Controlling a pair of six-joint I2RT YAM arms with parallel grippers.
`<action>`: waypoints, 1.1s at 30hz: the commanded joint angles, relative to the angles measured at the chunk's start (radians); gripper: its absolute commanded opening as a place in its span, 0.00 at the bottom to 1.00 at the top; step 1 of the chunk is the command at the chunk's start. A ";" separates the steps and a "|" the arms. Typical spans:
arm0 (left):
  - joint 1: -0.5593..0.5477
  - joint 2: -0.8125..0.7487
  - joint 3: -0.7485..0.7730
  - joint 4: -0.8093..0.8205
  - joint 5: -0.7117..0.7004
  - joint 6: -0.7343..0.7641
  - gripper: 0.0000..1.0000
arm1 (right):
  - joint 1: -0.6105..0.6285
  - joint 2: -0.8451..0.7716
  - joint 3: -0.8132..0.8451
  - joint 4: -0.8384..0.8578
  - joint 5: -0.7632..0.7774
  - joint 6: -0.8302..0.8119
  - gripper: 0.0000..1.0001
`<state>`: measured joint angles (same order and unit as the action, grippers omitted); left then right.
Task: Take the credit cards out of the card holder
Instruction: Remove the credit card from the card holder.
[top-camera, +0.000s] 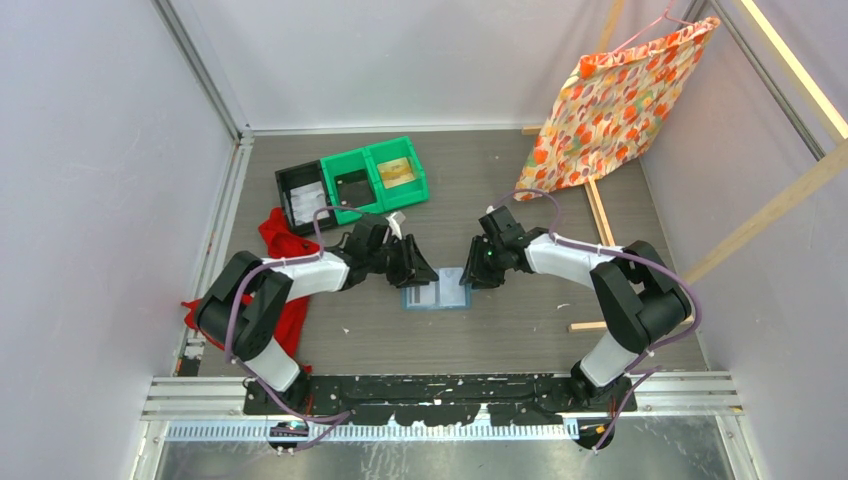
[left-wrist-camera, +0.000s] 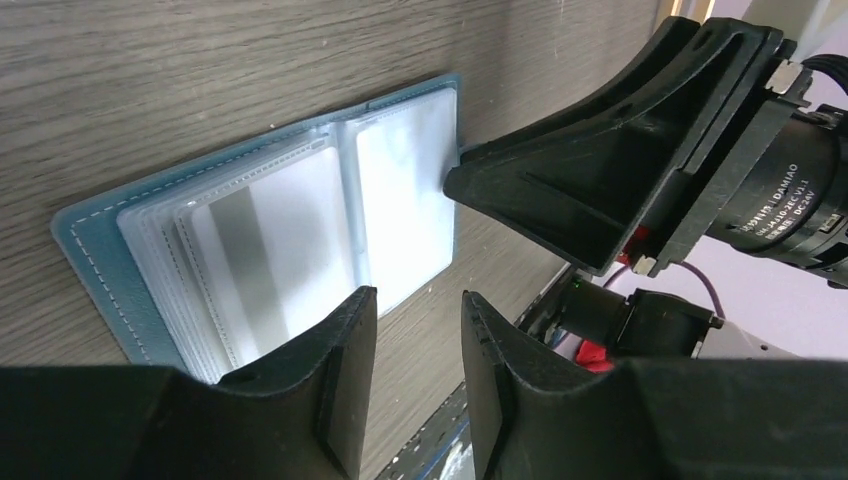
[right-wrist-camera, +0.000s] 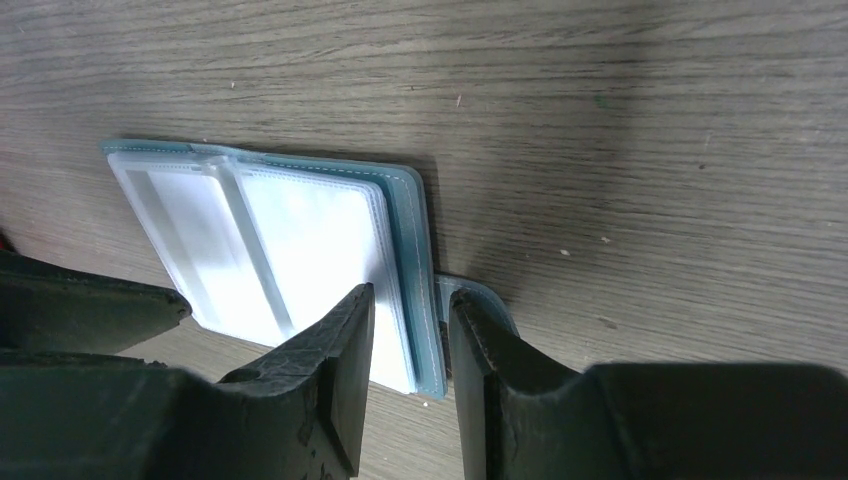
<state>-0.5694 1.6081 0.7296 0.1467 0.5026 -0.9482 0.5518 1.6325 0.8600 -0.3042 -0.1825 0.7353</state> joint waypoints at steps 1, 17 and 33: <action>-0.004 -0.034 0.008 0.023 0.003 -0.008 0.38 | -0.005 0.005 -0.018 0.023 0.018 -0.011 0.39; -0.018 -0.068 0.080 -0.337 -0.231 0.163 0.43 | -0.005 0.009 -0.022 0.032 0.010 -0.009 0.39; -0.020 0.011 0.070 -0.240 -0.136 0.129 0.42 | -0.006 0.003 -0.021 0.025 0.014 -0.012 0.40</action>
<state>-0.5831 1.6001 0.8036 -0.1223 0.3504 -0.8120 0.5472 1.6321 0.8543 -0.2943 -0.1997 0.7357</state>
